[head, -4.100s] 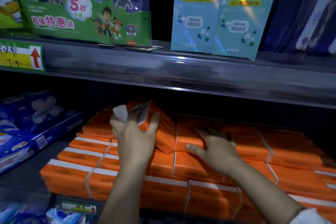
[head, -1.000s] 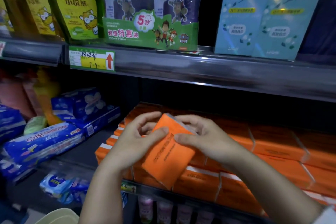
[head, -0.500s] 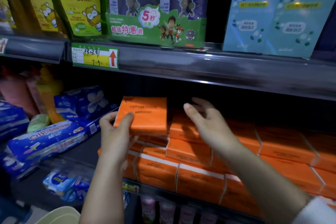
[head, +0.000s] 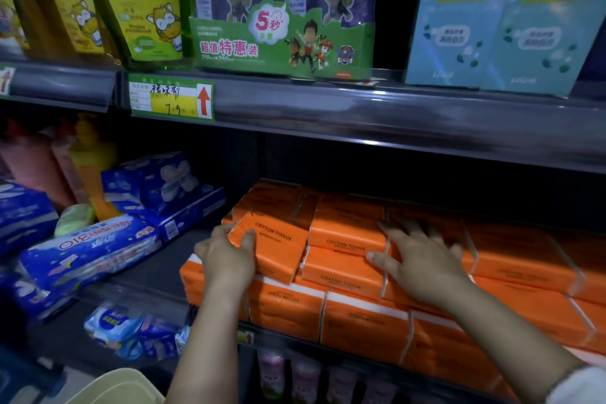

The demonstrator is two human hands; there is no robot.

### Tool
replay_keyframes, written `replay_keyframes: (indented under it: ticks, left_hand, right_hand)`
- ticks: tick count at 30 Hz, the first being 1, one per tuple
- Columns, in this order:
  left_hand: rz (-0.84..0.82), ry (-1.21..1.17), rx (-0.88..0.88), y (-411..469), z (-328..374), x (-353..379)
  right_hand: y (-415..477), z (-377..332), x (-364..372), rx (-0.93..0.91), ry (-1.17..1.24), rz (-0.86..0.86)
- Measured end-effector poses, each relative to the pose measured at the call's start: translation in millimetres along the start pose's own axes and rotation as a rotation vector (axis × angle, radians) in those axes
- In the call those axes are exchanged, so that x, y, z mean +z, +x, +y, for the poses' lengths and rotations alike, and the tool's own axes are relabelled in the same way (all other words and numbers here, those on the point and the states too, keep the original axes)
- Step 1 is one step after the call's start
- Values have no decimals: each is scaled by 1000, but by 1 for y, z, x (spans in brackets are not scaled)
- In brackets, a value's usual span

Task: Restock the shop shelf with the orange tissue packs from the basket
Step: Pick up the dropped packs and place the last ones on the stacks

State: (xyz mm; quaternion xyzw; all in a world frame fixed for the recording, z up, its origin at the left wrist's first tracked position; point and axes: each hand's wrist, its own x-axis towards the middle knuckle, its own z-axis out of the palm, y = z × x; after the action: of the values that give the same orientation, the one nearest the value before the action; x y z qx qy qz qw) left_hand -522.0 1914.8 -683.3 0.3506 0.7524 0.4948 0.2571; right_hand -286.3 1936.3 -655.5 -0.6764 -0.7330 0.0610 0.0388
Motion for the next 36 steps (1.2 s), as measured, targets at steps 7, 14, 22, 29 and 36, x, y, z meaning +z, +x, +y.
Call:
replay_keyframes:
  ticks: [7,14,22,29,36]
  left_hand:
    - [-5,26,25,2,-5,9]
    - [-163,559,60,5,-7,-3]
    - [-166,505,105,1,-10,7]
    - [-156,593,180,-3,-8,4]
    - [-172,486,795,-29,19,30]
  right_hand:
    - [1,2,0,-17,-18,-38]
    - [2,3,0,-28,-24,-39]
    - [3,4,2,-35,-27,-44]
    - [3,4,3,-56,-27,-29]
    - [-1,14,-7,-140,83,158]
